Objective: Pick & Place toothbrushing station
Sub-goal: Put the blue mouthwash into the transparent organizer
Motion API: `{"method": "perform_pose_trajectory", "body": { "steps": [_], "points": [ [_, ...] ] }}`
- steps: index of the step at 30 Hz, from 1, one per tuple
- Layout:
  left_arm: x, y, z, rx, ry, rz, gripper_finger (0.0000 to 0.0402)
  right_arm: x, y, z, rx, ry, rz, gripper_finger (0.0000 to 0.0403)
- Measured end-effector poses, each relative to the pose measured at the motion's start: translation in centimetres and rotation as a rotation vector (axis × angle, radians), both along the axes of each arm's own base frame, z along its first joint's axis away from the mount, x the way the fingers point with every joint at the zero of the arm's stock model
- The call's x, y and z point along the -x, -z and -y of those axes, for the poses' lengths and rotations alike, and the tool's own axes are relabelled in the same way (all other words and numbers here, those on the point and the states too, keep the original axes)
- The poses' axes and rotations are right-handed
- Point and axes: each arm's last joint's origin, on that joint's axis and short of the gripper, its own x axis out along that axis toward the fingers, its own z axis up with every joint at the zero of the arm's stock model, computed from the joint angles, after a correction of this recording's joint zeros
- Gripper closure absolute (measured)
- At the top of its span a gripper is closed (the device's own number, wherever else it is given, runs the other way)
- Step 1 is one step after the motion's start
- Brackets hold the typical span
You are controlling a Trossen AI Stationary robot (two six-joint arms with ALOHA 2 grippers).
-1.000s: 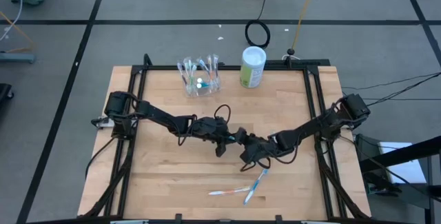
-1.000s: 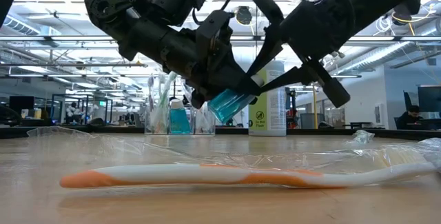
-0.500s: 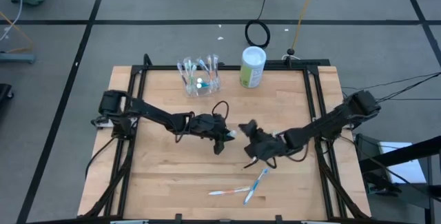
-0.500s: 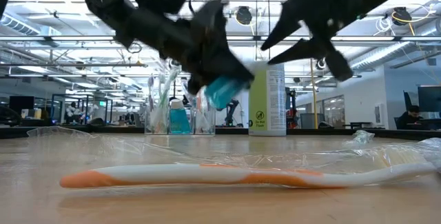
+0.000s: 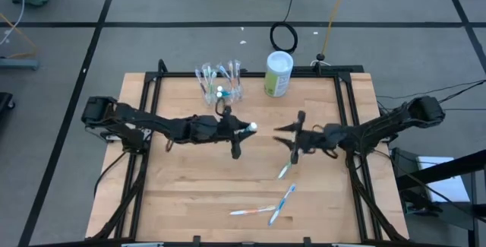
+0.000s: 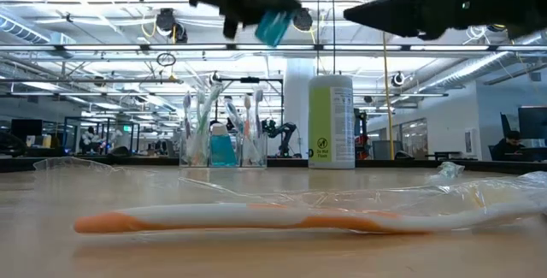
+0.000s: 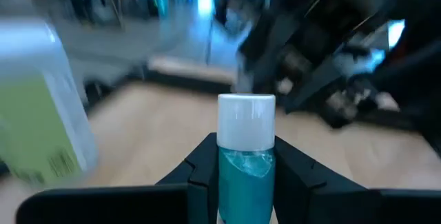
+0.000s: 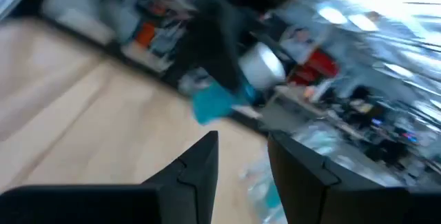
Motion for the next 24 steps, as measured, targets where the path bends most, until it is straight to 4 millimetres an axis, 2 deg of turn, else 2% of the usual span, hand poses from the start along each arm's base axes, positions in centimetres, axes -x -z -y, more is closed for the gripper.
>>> {"method": "perform_pose_trajectory", "body": {
  "steps": [3,7,10,16,24],
  "points": [
    [0.1,-1.1,0.4,-0.078,0.014,0.079,0.0315,0.8,0.2,1.2,-0.09,0.001,0.123,0.0284],
    [-0.5,-1.1,1.0,-0.137,0.067,0.161,0.0315,0.6,0.5,2.1,-0.21,-0.202,0.124,0.0284],
    [-1.0,-0.8,1.2,-0.138,0.093,0.204,0.0314,-0.4,0.5,2.5,-0.291,-0.301,0.108,0.0284],
    [-1.7,0.3,1.4,-0.137,0.105,0.225,0.0314,-3.3,1.5,2.8,-0.41,-0.301,0.042,0.0284],
    [-1.7,0.2,1.5,-0.129,0.117,0.237,0.0314,-6.3,1.2,2.6,-0.468,-0.358,0.109,0.0284]
  ]
}}
